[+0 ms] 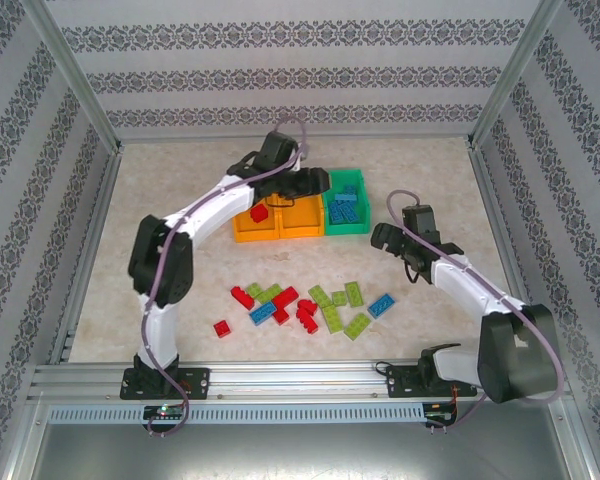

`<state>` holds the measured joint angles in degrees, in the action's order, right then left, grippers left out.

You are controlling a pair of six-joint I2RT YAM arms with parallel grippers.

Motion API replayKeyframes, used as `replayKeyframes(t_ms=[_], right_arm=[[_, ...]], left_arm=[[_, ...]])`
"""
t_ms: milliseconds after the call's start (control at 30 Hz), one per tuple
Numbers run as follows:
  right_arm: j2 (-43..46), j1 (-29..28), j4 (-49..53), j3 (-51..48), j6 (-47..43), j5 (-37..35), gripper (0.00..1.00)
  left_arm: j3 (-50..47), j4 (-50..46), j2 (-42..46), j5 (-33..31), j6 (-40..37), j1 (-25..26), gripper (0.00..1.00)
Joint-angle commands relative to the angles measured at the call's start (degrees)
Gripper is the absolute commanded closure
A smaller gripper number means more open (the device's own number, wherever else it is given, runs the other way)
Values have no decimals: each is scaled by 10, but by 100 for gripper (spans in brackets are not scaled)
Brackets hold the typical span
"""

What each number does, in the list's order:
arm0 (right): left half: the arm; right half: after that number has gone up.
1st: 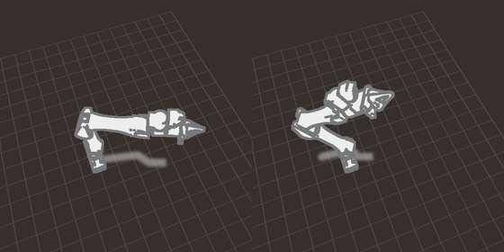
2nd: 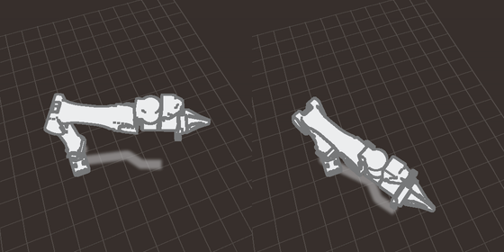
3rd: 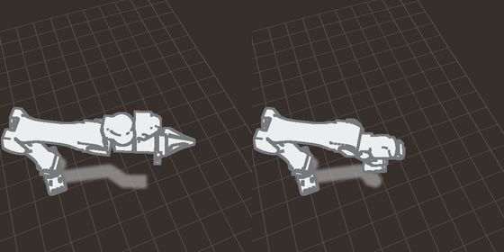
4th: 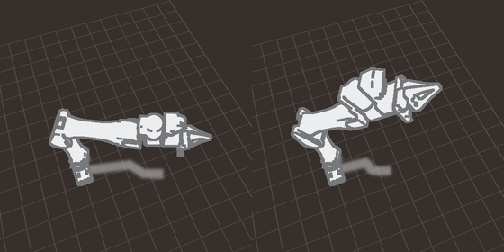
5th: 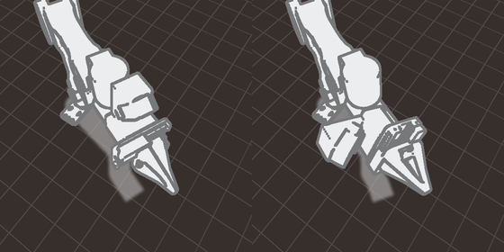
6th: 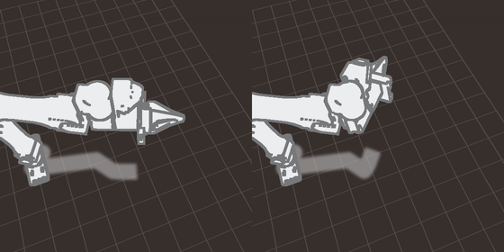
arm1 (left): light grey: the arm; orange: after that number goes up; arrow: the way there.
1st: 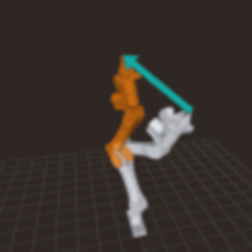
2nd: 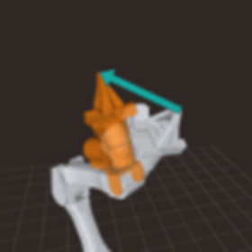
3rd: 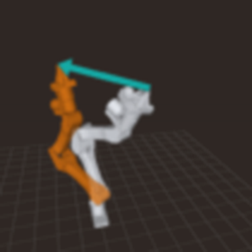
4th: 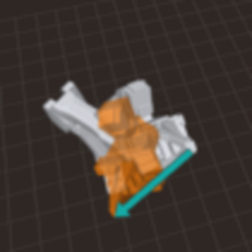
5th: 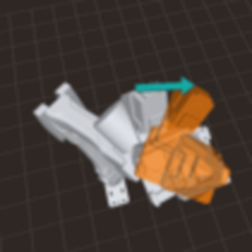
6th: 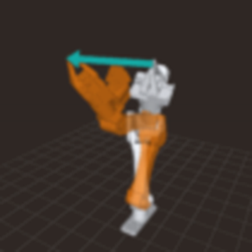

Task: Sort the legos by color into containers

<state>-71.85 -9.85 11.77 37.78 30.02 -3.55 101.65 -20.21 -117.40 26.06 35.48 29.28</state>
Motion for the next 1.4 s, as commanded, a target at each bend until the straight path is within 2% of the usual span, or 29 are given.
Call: replayKeyframes(t_ms=[0,100,267,433,567,700,733,767,967,1367], right_arm=[[32,5,70,-21,61,8,2],[44,4,112,-24,91,16,2],[60,5,172,-21,116,28,2],[100,2,198,-32,143,58,4],[126,-4,263,-27,150,79,3],[165,-25,302,-41,190,99,5],[175,-31,307,-46,206,105,6],[182,-36,311,-51,225,112,6],[178,-73,310,-68,291,136,10],[90,-98,263,-67,289,151,20]], left_arm=[[99,-8,-64,80,-33,9,46],[190,-44,-135,100,-34,10,45],[307,-115,-233,96,-22,11,43],[315,-95,-254,108,2,10,34],[312,-98,-247,106,-4,10,23],[296,-86,-226,100,-10,13,9],[291,-81,-219,97,-12,14,1],[286,-76,-212,92,-16,16,0],[234,-32,-160,69,-27,28,0],[11,116,-20,44,-38,31,0]])
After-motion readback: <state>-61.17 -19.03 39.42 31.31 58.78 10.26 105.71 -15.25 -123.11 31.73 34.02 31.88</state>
